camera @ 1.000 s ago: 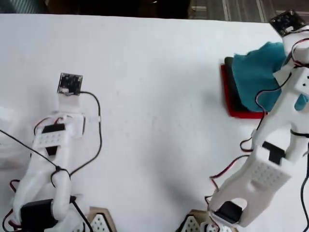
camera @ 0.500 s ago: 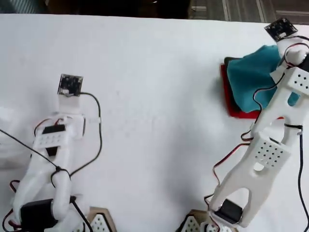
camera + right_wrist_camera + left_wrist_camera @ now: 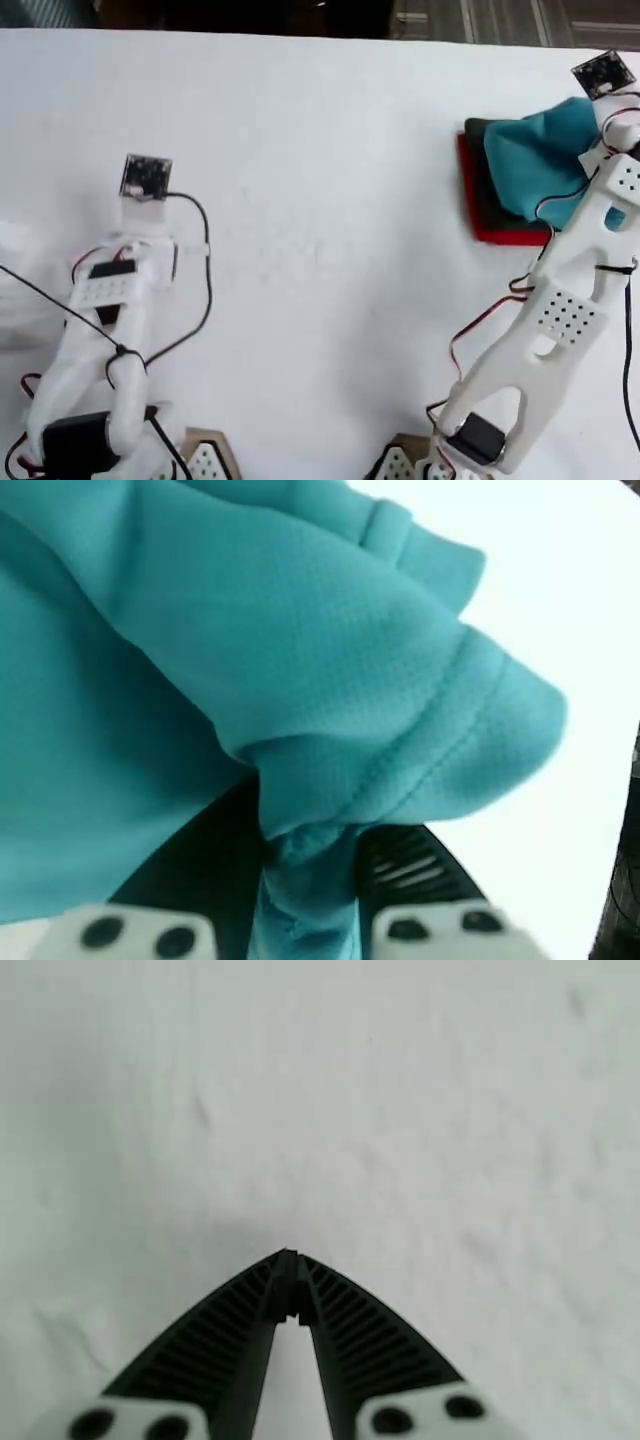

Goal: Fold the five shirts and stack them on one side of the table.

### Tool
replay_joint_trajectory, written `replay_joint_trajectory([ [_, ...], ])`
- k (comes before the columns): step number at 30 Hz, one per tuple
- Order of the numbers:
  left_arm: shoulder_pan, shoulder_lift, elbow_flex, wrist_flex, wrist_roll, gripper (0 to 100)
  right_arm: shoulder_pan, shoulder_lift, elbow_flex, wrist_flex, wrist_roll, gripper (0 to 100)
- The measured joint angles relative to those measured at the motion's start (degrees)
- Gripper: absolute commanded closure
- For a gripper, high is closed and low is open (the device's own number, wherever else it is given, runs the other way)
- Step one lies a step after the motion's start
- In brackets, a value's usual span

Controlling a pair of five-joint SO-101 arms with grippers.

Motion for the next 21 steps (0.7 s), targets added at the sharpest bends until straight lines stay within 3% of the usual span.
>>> replay_joint_trajectory([
  [5, 0.7, 0.0, 0.0, 0.0, 0.0, 97, 0.3, 1.7, 0.0, -0.4, -0.4, 81.2],
  [10, 0.6, 0.0, 0.0, 0.0, 0.0, 97, 0.3, 1.7, -2.5, -5.4, -9.3, 84.3],
  [15, 0.7, 0.0, 0.0, 0.0, 0.0, 97, 0.2, 1.7, -9.1, -7.1, -23.1, 84.7],
  [21, 0.7, 0.0, 0.0, 0.0, 0.0, 97, -5.7, 1.6, -11.8, -0.7, -26.5, 85.1],
])
